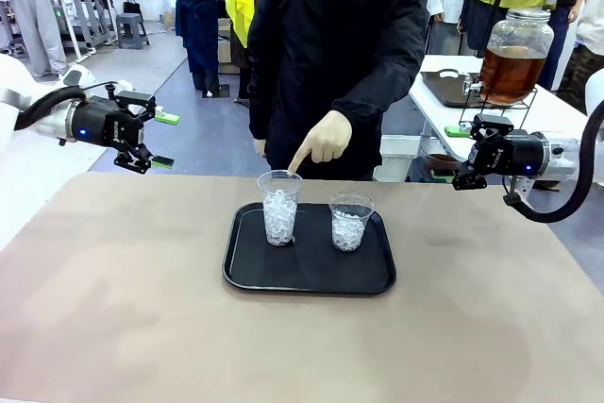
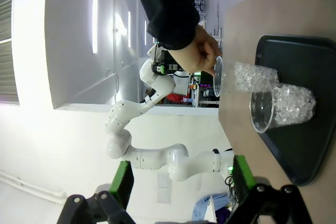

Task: Pour the drink into the iced cup.
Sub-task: Pick up the iced cup indicated by the human and present it to them.

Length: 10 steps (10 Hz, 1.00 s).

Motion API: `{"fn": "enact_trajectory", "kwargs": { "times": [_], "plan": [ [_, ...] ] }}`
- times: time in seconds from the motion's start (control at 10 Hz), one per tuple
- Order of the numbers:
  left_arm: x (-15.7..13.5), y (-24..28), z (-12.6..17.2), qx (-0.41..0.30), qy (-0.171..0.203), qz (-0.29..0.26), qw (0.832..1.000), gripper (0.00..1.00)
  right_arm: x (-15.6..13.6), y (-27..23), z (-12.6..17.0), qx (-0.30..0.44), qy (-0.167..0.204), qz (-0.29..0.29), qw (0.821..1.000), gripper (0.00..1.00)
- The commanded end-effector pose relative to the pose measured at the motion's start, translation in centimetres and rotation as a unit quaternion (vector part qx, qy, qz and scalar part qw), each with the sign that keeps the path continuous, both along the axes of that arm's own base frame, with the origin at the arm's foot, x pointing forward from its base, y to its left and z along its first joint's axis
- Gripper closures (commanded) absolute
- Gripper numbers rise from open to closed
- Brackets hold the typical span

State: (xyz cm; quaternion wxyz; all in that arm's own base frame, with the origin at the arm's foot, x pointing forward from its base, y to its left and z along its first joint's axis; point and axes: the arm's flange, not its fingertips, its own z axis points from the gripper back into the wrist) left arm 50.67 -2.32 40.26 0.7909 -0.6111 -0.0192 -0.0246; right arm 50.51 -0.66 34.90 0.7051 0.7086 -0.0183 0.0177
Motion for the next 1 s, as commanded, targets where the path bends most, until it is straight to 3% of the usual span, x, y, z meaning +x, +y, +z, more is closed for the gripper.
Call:
{"fn": "enact_trajectory", "kwargs": {
  "times": [0.0,0.3,0.5,0.7,0.8,0.9],
  "plan": [
    [0.0,0.0,0.0,0.000,0.000,0.000,1.000,0.00,0.0,0.0,0.1,-0.001,-0.001,-0.003,1.000,0.00],
    [-0.7,0.0,-0.6,-0.011,-0.198,-0.018,0.980,0.00,0.0,0.0,0.1,-0.001,-0.001,-0.003,1.000,0.00],
    [-1.4,-0.2,-1.4,-0.005,-0.294,-0.029,0.955,0.00,0.0,0.0,0.1,-0.001,-0.001,-0.003,1.000,0.00],
    [-1.9,-0.1,-2.4,-0.028,-0.344,-0.062,0.937,0.00,0.0,0.0,0.1,-0.001,-0.001,-0.003,1.000,0.00],
    [-2.0,0.0,-2.6,-0.034,-0.348,-0.067,0.935,0.00,0.0,0.0,0.1,-0.001,-0.001,-0.003,1.000,0.00],
    [-2.2,0.1,-1.9,-0.008,-0.325,-0.073,0.943,0.00,0.0,0.0,0.1,-0.001,-0.001,-0.003,1.000,0.00]
  ]
}}
